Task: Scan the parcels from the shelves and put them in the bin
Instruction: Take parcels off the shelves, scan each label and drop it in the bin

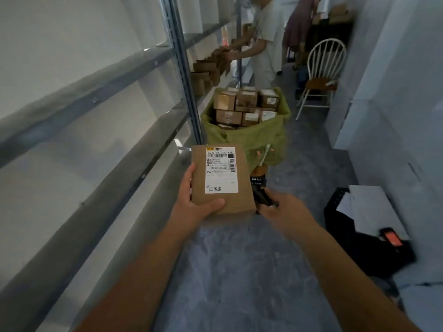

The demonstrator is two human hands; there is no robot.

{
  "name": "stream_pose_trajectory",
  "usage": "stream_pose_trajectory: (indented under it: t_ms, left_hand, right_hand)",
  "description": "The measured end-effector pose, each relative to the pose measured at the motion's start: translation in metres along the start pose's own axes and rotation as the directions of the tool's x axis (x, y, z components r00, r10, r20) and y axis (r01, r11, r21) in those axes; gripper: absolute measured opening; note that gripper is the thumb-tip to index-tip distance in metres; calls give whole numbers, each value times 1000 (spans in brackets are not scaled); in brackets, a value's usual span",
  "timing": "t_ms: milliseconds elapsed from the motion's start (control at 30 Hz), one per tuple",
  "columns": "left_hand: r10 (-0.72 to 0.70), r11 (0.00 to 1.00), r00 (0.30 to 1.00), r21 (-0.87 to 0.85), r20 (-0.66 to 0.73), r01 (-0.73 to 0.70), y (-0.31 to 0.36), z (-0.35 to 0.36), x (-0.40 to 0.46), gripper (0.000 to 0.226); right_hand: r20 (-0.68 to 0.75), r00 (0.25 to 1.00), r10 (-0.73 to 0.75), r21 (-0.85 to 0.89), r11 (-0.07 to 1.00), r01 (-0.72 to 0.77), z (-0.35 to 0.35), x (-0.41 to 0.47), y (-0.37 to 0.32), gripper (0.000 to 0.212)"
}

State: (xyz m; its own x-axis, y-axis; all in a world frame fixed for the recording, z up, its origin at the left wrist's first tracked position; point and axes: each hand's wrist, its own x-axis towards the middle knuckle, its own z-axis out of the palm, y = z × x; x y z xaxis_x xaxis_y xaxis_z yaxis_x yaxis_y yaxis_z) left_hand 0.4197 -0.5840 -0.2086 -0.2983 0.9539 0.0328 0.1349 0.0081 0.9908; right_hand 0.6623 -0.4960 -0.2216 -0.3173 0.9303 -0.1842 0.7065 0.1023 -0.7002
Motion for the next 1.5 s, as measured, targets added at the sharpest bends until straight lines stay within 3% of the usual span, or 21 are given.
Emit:
stream_pose_trajectory:
  t_ms: [333, 633, 933, 1233, 1500]
  left_hand:
    - [-106, 990, 983, -74, 152, 119, -13, 68, 135, 107]
    - [-170, 972, 939, -104, 300, 210, -28, 102, 314, 102]
    - [-158, 963, 896, -137, 414, 232, -24, 127, 467, 90]
    - [-160, 981, 856, -19, 492, 195, -18, 163, 572, 112]
    - [-234, 972, 846, 148, 480, 185, -15, 211, 647, 147]
  right_hand:
    - [-127, 977, 171, 71, 984, -163, -41, 76, 49, 46]
    - [-207, 936, 285, 66, 959, -277, -74, 219, 56, 69]
    - [-301, 888, 348, 104, 937, -333, -104, 342, 38, 63]
    - [-296, 870, 394, 126, 919, -373, -137, 441, 60, 66]
    - [-199, 918, 344, 59, 939, -339, -196, 546, 100, 67]
